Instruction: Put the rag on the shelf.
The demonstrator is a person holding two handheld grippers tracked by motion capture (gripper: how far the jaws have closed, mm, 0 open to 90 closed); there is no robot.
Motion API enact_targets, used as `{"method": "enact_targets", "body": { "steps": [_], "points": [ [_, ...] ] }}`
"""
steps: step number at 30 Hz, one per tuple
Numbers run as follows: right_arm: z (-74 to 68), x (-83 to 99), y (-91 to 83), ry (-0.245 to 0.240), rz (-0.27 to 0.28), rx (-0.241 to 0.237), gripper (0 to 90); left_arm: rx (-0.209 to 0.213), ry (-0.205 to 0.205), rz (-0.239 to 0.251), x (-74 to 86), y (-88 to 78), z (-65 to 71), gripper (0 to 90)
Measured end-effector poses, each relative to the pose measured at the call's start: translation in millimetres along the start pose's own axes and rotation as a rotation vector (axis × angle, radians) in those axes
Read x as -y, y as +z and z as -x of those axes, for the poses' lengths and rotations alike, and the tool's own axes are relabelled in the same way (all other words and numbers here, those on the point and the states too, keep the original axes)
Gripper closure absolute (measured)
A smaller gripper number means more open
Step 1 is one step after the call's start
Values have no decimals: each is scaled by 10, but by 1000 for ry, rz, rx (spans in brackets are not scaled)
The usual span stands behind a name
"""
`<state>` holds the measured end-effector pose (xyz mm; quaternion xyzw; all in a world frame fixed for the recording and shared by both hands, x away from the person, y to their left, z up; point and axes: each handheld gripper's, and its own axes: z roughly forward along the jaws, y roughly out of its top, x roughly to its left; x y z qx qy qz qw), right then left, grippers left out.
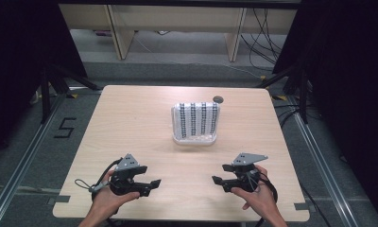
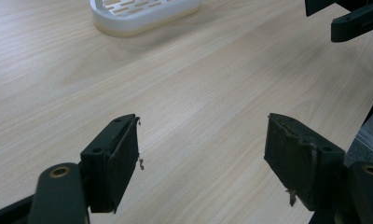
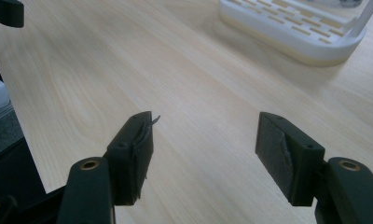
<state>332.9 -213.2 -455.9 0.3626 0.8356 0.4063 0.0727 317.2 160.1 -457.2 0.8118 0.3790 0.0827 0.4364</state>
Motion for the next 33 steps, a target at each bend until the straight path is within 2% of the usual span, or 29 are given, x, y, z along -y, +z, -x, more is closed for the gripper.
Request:
{"method": "enact_targets", "body": {
  "steps": [1, 2, 4, 5, 7, 8, 10, 11, 14, 15, 18, 19, 24, 28, 32, 33],
  "points": [
    [15, 11, 7, -16, 0, 5, 379, -11, -21, 14, 18, 15, 18, 253],
    [24, 26, 18, -28, -1, -1, 379, -11, 2, -4, 26, 5, 0, 253],
    [-2, 53, 16, 1, -9, 5, 378, -7, 0, -14, 52, 7, -3, 253],
    [18, 62, 17, -24, -10, 9, 378, -15, -6, -10, 65, 14, 3, 253],
    [-6, 95, 18, 5, -20, 4, 378, -16, 7, -25, 82, 8, -3, 253],
    [10, 102, 17, -12, -18, 7, 378, -15, 0, -19, 95, 9, 3, 253],
    [10, 125, 17, -15, -18, 8, 378, -19, -1, -23, 113, 13, -4, 253],
    [-17, 141, 17, 14, -23, 0, 378, -15, -11, -16, 123, 21, 10, 253],
    [-7, 174, 18, -16, -25, 5, 377, -11, 9, -38, 160, 16, 10, 253],
    [-19, 184, 17, 2, -32, -2, 377, -12, 5, -39, 177, 23, 14, 253],
    [-25, 217, 20, -15, -33, 2, 376, -26, 5, -41, 220, 19, 25, 253],
    [-29, 231, 20, -14, -38, 2, 375, -24, -7, -42, 239, 20, 33, 253],
    [-49, 289, 18, 7, -54, -1, 371, -23, 3, -47, 300, -2, 60, 253],
    [-54, 331, 8, 4, -58, 3, 369, -37, 9, -52, 350, -11, 77, 253],
    [-68, 363, -22, 6, -48, 16, 367, -31, 5, -57, 388, -27, 105, 254],
    [-70, 370, -24, 5, -49, 17, 366, -35, 15, -63, 397, -28, 107, 253]
  ]
}}
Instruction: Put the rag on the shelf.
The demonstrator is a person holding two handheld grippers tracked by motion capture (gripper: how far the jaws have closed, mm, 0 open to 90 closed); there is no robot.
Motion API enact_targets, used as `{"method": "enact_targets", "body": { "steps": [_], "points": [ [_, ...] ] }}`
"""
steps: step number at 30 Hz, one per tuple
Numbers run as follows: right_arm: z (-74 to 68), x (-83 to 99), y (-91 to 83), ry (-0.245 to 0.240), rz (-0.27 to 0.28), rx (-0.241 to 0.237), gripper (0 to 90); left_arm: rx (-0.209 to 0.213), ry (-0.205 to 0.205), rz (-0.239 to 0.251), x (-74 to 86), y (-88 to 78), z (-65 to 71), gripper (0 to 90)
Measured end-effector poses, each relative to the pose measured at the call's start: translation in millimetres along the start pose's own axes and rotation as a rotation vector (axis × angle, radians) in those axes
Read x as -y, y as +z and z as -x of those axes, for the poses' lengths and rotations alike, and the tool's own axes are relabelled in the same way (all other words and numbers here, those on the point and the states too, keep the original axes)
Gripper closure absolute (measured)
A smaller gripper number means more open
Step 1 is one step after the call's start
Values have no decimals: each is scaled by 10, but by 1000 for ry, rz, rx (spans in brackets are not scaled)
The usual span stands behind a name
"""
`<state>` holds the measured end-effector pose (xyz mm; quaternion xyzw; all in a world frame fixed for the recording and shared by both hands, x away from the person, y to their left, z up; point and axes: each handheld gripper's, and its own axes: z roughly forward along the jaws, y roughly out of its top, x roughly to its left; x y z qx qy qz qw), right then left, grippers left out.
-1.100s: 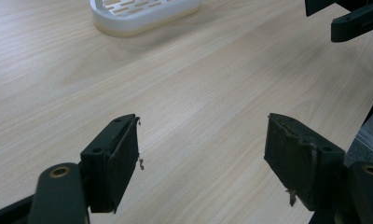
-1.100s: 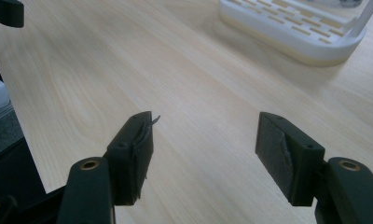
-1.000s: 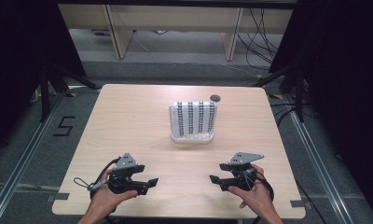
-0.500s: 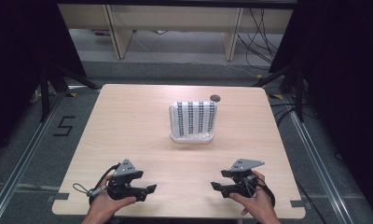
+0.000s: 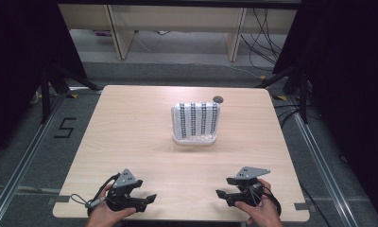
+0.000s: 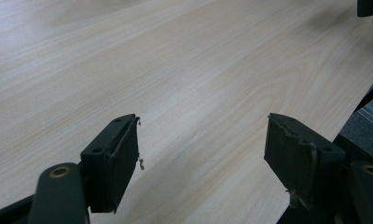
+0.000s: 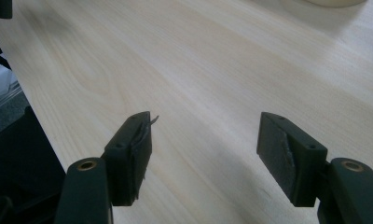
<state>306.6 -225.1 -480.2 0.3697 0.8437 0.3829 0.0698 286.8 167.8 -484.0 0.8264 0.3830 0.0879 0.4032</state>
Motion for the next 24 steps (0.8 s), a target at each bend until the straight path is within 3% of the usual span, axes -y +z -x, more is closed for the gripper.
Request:
{"method": "enact_targets", "body": {
  "steps": [2, 3, 5, 9, 10, 12, 16, 18, 24],
  "points": [
    [-38, 25, -7, 27, -13, 4, 362, 0, -7, 4, 9, 10, 11, 254],
    [-17, 33, -3, -4, -10, 3, 361, -1, 0, -6, 7, 2, 11, 254],
    [-25, 48, -2, -6, -15, 4, 358, -9, -2, -3, 8, 8, 19, 253],
    [-43, 65, -14, 8, -15, 8, 346, 3, 2, -3, 12, 17, 33, 253],
    [-64, 69, -16, 32, -18, 5, 344, -1, -2, -4, 14, 19, 39, 253],
    [-28, 68, -16, -8, -11, 11, 344, 1, -10, 7, 17, 32, 47, 253],
    [-37, 70, -14, 8, -10, 8, 344, 2, 1, -4, 21, 40, 46, 253],
    [-20, 69, -10, -10, -6, 10, 343, 3, 12, -10, 22, 40, 38, 254],
    [-3, 73, -14, -4, 4, 22, 337, -2, -8, 0, 29, 50, 40, 254]
  ]
}}
